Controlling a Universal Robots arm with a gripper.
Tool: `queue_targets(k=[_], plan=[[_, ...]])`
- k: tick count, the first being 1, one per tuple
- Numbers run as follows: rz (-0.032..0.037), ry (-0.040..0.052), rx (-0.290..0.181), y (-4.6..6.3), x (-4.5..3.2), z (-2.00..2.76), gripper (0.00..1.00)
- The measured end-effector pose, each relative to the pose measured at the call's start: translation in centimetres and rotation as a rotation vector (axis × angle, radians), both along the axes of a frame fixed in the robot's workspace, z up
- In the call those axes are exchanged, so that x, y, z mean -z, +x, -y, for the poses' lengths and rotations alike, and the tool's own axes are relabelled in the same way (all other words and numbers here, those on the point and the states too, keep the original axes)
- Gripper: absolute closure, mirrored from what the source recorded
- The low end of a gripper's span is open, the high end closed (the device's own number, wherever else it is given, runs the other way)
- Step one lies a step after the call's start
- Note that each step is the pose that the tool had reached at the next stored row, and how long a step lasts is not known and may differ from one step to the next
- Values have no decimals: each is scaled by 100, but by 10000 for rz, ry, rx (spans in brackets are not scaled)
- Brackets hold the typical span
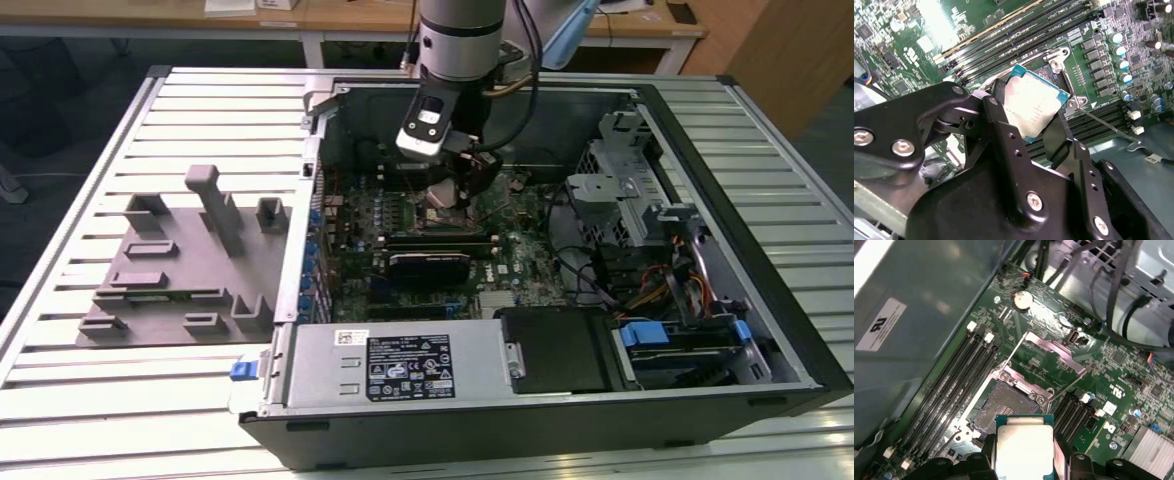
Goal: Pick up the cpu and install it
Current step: 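Place the cpu into insertion slot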
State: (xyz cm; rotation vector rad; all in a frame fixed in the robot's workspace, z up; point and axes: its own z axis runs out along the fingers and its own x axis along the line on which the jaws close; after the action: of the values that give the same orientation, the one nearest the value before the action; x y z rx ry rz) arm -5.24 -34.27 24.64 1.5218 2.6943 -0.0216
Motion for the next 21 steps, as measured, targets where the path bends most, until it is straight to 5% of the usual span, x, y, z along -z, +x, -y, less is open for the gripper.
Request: queue_targets(k=[4, 10, 15, 21], plan=[[0, 1, 119, 0, 2, 0, 46], [0, 0, 1115, 0, 8, 0, 46], [-1, 0, 1149, 0, 9, 0, 46], [0, 0, 1774, 0, 11, 0, 46]])
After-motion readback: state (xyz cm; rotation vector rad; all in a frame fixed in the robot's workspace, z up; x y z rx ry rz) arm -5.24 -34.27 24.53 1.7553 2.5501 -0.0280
